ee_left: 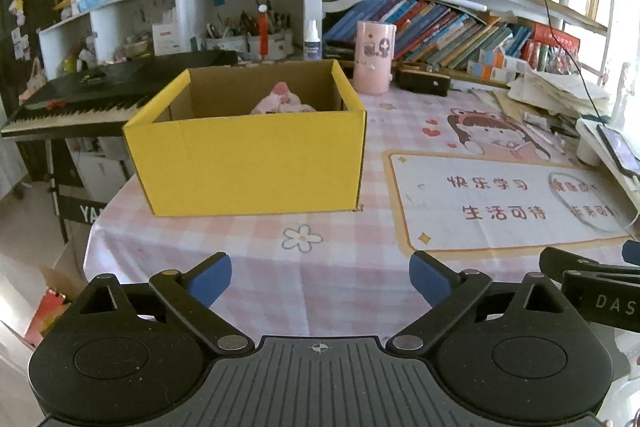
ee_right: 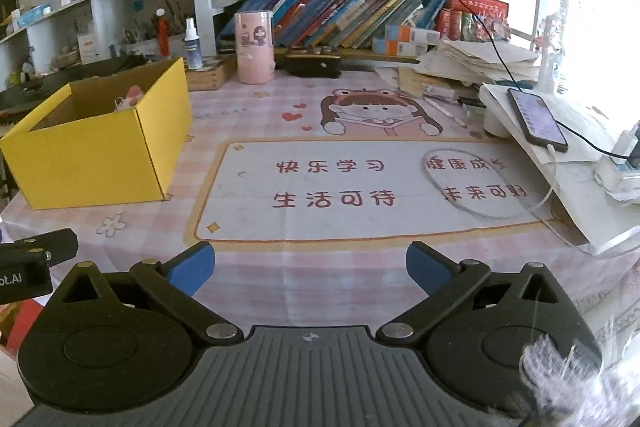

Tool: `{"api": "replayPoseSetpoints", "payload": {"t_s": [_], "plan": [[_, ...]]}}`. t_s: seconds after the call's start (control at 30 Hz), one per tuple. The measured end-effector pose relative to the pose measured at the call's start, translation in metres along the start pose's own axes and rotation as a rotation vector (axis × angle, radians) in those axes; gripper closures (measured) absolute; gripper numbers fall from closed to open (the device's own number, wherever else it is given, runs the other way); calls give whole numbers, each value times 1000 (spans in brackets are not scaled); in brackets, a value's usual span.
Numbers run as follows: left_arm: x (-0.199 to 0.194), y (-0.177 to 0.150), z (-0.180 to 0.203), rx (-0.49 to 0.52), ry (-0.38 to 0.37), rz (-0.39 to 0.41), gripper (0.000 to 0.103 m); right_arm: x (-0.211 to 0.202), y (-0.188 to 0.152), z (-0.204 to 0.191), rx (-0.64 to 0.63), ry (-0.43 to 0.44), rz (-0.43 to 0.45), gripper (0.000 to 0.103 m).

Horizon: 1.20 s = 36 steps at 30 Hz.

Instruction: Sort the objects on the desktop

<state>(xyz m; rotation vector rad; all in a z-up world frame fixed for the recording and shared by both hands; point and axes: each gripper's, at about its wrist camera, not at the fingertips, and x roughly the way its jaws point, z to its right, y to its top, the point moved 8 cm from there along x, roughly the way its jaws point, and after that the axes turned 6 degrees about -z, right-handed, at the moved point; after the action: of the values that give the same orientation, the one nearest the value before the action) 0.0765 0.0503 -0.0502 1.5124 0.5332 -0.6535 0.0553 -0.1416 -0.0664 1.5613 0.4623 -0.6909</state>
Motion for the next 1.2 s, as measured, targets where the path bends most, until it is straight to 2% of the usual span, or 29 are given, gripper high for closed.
{"api": "replayPoseSetpoints", "payload": {"t_s": [0.2, 0.4, 1.2], "plan": [[2, -2, 2, -2, 4, -10, 4, -2, -2, 2, 4, -1, -7, 0], [2, -1, 0, 11, 45, -3, 4, -2, -3, 3, 8, -1, -11, 0], [1, -6, 5, 25, 9, -3, 1, -2, -4, -5, -14, 20, -20, 0]]}}
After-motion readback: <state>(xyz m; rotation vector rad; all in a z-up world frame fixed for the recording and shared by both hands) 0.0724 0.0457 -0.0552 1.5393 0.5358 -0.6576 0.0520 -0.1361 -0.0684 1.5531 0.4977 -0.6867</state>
